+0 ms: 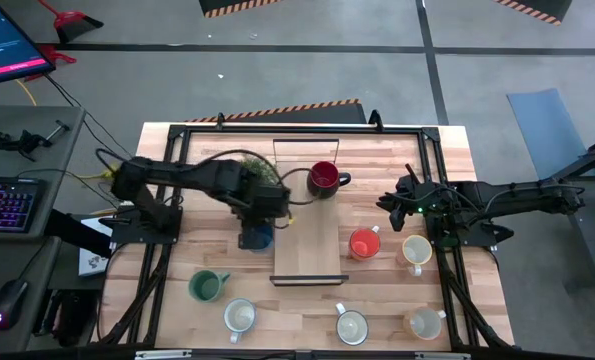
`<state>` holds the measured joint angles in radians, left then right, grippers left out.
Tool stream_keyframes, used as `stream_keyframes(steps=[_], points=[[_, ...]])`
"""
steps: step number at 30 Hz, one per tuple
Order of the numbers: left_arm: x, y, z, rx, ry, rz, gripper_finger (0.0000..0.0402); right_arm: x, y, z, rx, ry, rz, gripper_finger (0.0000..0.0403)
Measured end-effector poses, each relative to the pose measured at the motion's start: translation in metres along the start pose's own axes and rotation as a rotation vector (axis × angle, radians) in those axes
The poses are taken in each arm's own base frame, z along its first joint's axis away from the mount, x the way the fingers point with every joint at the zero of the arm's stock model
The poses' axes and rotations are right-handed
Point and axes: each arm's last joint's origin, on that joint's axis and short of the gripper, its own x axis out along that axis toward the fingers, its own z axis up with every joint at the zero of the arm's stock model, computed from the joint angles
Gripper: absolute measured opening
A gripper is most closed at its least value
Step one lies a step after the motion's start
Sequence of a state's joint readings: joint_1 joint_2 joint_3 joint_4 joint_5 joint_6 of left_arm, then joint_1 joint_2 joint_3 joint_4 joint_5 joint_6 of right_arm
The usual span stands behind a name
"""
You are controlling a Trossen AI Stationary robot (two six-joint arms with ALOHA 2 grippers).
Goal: Place coffee mugs
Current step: Put the blue mug on the shelf
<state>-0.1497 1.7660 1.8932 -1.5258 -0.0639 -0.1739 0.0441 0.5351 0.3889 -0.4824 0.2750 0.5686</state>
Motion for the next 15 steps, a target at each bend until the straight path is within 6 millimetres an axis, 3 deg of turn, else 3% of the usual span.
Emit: stream_keyframes(steps=[7, 15], points=[[0.016, -0.004, 0.036, 0.039, -0.028, -0.009, 0.0002, 0.000, 0.000, 0.000, -0.001, 0.011, 0.018, 0.0076], [0.047, 0.010, 0.065, 0.087, -0.018, -0.009, 0.0002, 0.000, 0.002, -0.001, 0.001, 0.034, 0.062, 0.0076]])
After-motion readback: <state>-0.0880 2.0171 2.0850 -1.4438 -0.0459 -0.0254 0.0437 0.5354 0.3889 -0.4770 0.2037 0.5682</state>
